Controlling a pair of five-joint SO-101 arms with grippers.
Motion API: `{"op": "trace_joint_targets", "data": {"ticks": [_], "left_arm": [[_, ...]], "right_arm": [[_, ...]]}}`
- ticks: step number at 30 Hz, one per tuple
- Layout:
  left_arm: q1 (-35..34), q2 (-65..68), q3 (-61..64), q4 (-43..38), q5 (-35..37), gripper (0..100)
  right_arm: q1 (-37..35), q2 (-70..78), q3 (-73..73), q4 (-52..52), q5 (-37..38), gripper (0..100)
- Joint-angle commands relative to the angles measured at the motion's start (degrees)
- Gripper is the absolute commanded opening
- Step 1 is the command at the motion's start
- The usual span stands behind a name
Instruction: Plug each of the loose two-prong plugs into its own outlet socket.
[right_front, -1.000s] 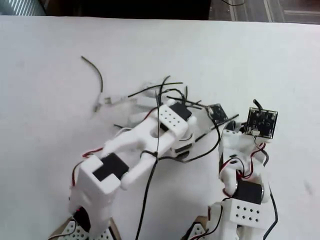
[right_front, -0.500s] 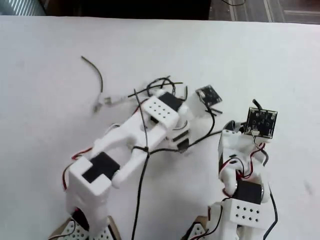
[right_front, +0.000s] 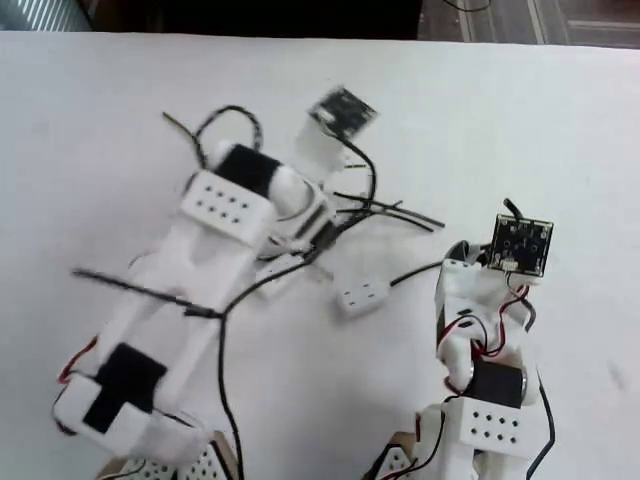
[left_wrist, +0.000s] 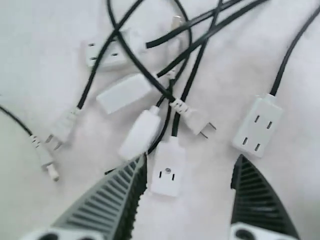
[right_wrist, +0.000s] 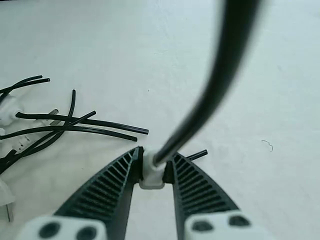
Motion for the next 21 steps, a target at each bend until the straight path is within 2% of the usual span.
{"op": "trace_joint_targets", "data": {"ticks": [1,8,13,21], "left_arm": [[-6.4,-8.7,-1.8,2.9,3.3,28],[-16.2,-17.9,-0.1,6.3,3.3,27],[-19.6,-28.4,11.2,1.8,2.8,21],[-28.0,-45.3,30.5,-6.4,2.8,20]], "right_arm": [[-0.3,-0.9,-2.8,-0.8,-0.2,2.0],[-5.9,-0.9,-5.6,4.2,-0.1,2.1],[-9.6,-0.9,-10.4,10.4,-0.1,2.1],[-18.2,-0.5,-11.6,14.2,0.0,2.1]]}}
